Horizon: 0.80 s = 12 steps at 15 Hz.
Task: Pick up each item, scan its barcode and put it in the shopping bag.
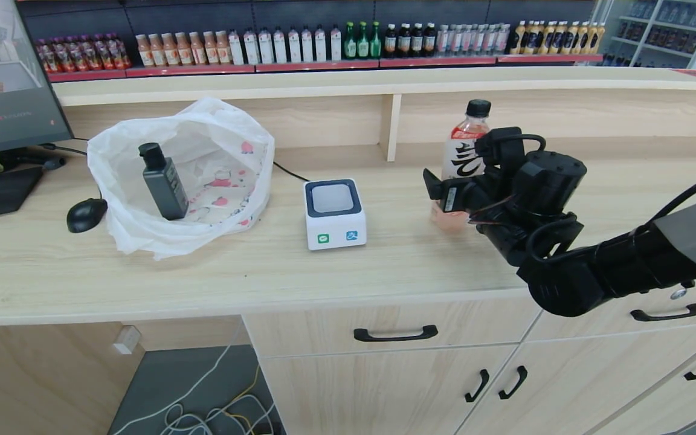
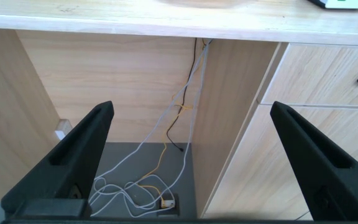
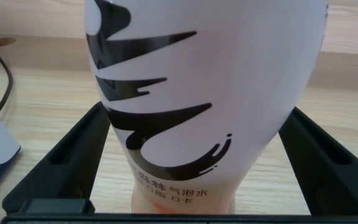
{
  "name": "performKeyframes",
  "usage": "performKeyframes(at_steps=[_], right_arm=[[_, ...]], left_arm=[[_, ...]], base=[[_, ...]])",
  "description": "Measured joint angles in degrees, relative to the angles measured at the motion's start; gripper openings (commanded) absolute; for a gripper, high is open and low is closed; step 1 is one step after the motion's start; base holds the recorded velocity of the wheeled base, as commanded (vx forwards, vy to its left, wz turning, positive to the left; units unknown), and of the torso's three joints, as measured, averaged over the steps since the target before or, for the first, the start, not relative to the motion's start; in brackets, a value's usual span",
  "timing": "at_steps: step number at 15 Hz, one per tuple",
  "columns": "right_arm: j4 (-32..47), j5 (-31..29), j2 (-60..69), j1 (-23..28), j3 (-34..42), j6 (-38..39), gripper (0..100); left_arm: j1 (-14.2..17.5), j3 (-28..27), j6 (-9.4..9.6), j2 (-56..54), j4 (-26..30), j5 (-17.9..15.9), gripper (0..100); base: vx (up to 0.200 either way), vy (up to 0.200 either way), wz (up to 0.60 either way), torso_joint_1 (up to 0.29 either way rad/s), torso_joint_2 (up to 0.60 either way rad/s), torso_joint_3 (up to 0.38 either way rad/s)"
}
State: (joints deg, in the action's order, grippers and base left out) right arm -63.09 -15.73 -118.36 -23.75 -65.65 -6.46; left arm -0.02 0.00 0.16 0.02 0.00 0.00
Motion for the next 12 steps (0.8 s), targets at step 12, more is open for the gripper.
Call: performKeyframes(at_steps=[12], right_arm=[[-0.2,-0.1,0.8,0.0,0.0,-0.1,0]], left_arm=[[0.0,0.0,0.02,0.0,0.0,0.0,100]], base=[[0.0,0.0,0.0,0.0,0.0,0.0]])
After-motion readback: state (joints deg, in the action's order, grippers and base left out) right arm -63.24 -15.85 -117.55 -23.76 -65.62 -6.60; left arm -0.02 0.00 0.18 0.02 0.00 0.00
